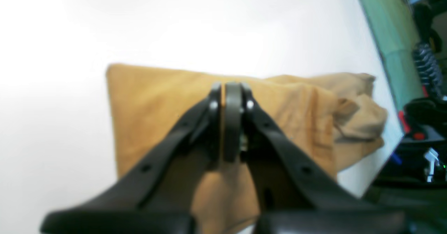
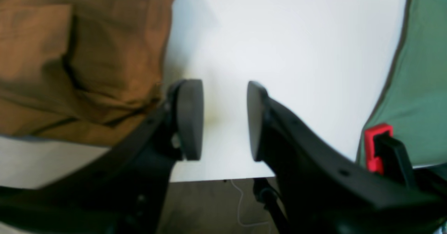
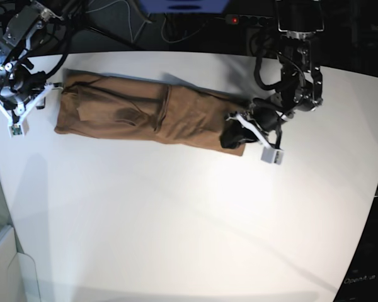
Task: Fold the T-shirt properly
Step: 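Grasp the opposite shirt end with the right gripper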
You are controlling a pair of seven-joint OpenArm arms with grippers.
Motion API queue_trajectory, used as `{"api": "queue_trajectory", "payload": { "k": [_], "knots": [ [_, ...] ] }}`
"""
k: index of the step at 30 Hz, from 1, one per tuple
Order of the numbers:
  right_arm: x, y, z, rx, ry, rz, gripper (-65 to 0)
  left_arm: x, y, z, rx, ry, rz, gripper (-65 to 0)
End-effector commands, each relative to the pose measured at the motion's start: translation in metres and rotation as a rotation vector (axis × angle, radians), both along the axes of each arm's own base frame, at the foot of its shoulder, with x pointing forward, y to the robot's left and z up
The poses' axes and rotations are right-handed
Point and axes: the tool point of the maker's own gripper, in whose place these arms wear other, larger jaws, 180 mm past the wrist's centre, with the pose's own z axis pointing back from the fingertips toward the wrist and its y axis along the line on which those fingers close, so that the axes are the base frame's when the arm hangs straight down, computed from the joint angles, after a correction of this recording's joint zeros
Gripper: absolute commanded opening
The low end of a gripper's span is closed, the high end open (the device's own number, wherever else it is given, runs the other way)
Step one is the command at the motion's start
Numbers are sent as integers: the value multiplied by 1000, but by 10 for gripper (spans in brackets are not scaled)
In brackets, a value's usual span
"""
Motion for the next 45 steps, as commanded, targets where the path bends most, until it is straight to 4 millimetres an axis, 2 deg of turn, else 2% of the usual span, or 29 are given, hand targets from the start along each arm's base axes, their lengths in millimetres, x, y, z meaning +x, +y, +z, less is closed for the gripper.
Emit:
{"api": "queue_trajectory", "payload": {
  "k": [1, 3, 8, 10, 16, 24, 34, 38, 41, 45],
  "knots": [
    [8, -3, 10, -17, -31, 7, -427, 9, 5, 10, -2, -41, 12, -633],
    [10, -4, 10, -16, -20, 1, -386, 7, 7, 4, -4, -23, 20, -633],
    [8, -5, 10, -14, 36, -17, -205, 2, 9, -9, -4, 16, 23, -633],
    [8, 0, 8, 2, 51, -25, -183, 1, 9, -10, -4, 19, 23, -633],
    [15, 4, 9, 20, 45, -31, -181, 0, 9, -9, -3, 19, 22, -633],
    [40, 30, -33, 285, 72, 2, -183, 0, 8, -9, -2, 21, 18, -633],
    [46, 39, -33, 347, 43, 15, -183, -1, 7, -10, -2, 22, 16, -633],
    [43, 57, -39, 388, 49, 16, -187, -1, 7, -10, -2, 21, 16, -633],
    [42, 68, -43, 414, 52, 17, -229, -1, 7, -10, -2, 22, 15, -633],
    [42, 72, -44, 425, 52, 17, -306, -1, 8, -10, -1, 23, 17, -633]
  ]
}}
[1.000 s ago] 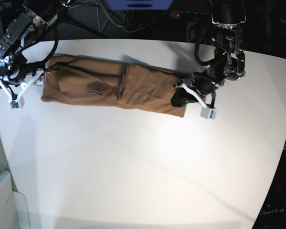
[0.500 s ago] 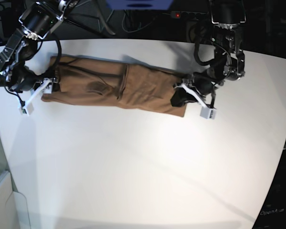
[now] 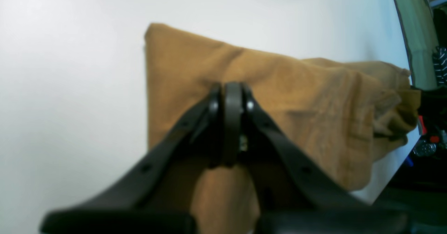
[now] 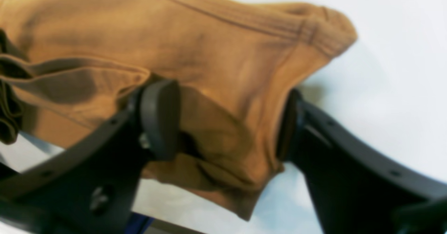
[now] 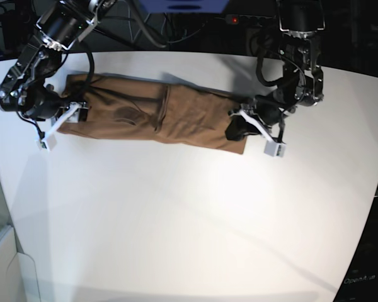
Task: Fold the T-shirt properly
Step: 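Grasp the opposite shirt end with the right gripper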
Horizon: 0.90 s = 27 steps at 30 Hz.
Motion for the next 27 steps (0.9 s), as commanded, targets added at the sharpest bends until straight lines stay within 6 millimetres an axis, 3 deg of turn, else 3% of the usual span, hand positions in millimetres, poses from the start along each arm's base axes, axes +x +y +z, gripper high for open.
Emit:
{"api": "queue_trajectory", "payload": {
  "k": [1, 4, 8, 10, 14, 19, 22, 27],
  "knots": [
    [4, -2, 5, -10, -13, 5, -324, 8, 0, 12, -12, -43, 0, -633],
    [5, -2, 6, -12, -15, 6, -400, 8, 0, 12, -12, -43, 0, -633],
    [8, -7, 8, -33, -18, 15, -576, 8, -1, 12, -17, -44, 0, -633],
    [12, -9, 12, -58, -24, 48, -617, 7, 0, 11, -12, -41, 0, -633],
    [20, -10, 19, -106, -32, 123, -622, 2, -1, 8, -13, -29, -5, -633],
    [39, -1, 57, -194, -149, 184, -622, -1, 0, 5, -12, -20, 0, -633],
    [47, 19, 78, -219, -228, 233, -622, -4, 1, 3, -12, -10, 2, -633],
    [47, 52, 77, -195, -237, 319, -622, -6, 0, 2, -13, -7, 2, -633]
  ]
}}
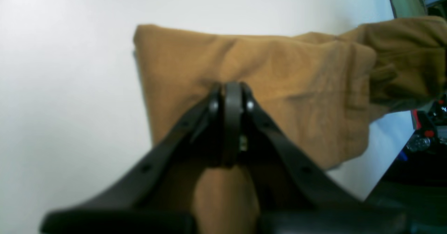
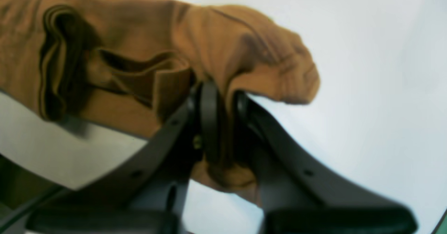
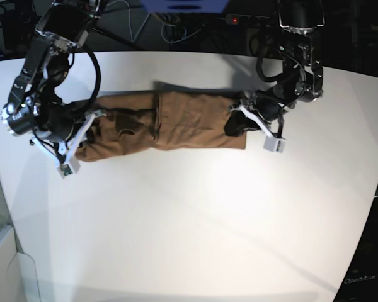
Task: Fold the T-shirt properly
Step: 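Grasp the opposite shirt end with the right gripper, then fold the held end with the right gripper over toward the left gripper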
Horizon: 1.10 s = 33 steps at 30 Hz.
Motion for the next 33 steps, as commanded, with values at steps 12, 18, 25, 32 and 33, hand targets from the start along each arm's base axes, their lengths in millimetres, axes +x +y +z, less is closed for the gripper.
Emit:
{"api": "queue_trajectory", "payload": {
  "k": [12, 18, 25, 32, 33],
  "knots": [
    [3, 73, 6, 88, -30, 166, -622, 3, 4, -1, -6, 27, 68, -633],
    [4, 110, 11, 138, -43, 236, -622, 2, 2, -2, -4, 32, 63, -633],
    [12, 153, 27, 202, -102, 325, -622, 2, 1, -2, -10, 31, 63, -633],
    [17, 180, 39, 203, -136, 421, -622, 1, -4, -2, -14, 34, 61, -633],
    [16, 183, 39, 203, -137, 431, -622, 1, -4, -2, -14, 34, 61, -633]
  ]
}}
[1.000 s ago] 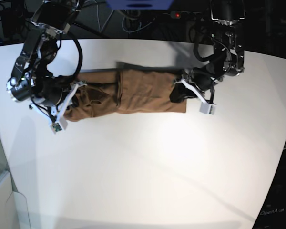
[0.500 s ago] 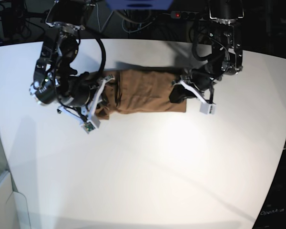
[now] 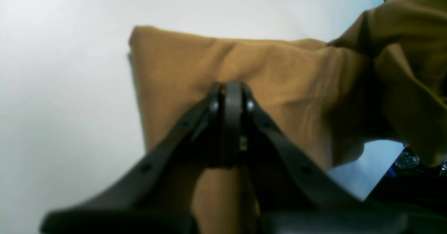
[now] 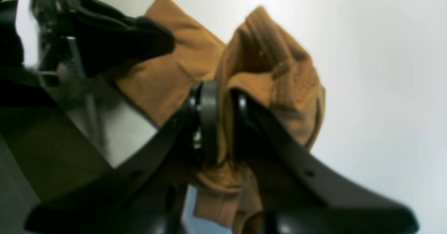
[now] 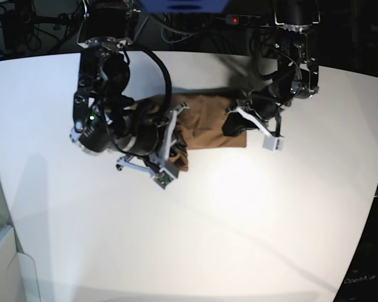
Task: Fold the T-shirt properly
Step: 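Fold the held end with the right gripper over toward the left gripper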
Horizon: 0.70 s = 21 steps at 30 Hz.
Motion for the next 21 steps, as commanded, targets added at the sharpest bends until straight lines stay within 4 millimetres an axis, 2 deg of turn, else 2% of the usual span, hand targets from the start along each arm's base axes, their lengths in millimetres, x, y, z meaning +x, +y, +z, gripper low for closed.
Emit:
{"api": "queue_trajectory", "payload": {
  "k": [1, 5, 12, 15, 21],
  "knots": [
    [5, 11, 13, 37, -44, 22, -622, 1, 0, 2, 13, -2, -8, -633],
    [0, 20, 12, 42, -40, 52, -622, 2, 0, 2, 10, -4, -7, -633],
    [-14, 59, -14, 124, 34, 137, -622, 4, -1, 4, 2, -8, -4, -633],
    [-19, 84, -10, 244, 53, 178, -621, 3, -1, 3, 5, -6, -5, -633],
    [-16, 106, 7, 329, 45, 239, -621, 2, -1, 3, 2, -5, -6, -633]
  ]
}}
